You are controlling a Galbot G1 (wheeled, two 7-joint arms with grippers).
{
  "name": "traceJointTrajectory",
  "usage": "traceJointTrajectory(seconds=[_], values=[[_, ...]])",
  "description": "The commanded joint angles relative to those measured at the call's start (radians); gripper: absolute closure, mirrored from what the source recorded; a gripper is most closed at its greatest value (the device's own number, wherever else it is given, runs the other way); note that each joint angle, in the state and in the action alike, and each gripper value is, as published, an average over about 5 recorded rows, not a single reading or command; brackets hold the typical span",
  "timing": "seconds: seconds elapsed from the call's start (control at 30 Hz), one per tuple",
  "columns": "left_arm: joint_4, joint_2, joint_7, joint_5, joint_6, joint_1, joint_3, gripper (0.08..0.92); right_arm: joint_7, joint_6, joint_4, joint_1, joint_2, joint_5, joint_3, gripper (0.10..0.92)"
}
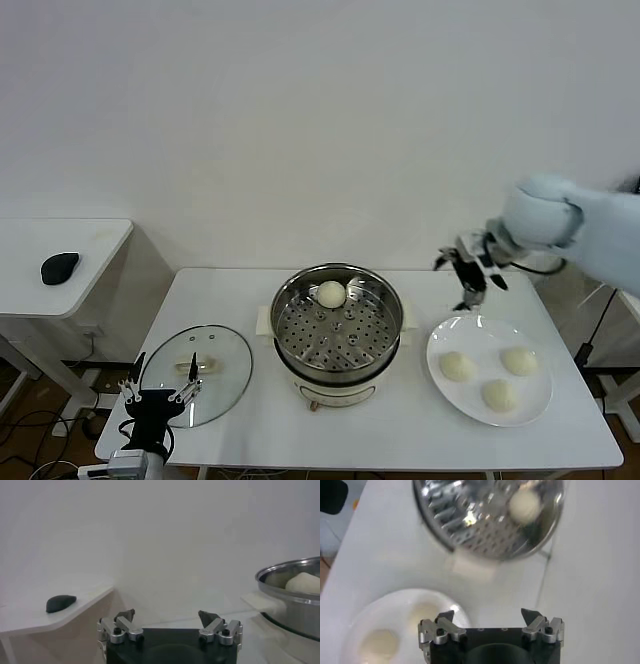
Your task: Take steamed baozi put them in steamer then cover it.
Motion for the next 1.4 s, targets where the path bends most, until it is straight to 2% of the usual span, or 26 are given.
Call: traceJointTrajectory(seconds=[0.03,0.3,0.57,1.13,1.4], values=[[0.002,-0.011,0.000,0.005,0.001,0.003,0.001,0.177,0.006,0.005,0.016,-0.234,-0.124,-0.113,0.091,0.203],[0.004,-0.010,0.002,0.009,0.003,0.005,-0.012,0.177,0.044,0.015,-0.074,-0.513,-0.061,-0.187,0.307,0.203],[0.007,-0.017,0.003,0.008,0.003,0.010,-0.025,0.177,0.061,0.045,-0.176,-0.651,0.018,-0.243,0.411,0.203],[0.016,-0.019,0.006,0.003,0.004,0.006,-0.029,0.177,0.086,0.052,-0.261,-0.767,0.103,-0.275,0.503,0.204],[0.018,-0.024,0.005,0.007,0.004,0.001,-0.026,0.177,0.093,0.049,-0.272,-0.782,0.122,-0.285,0.523,0.234]])
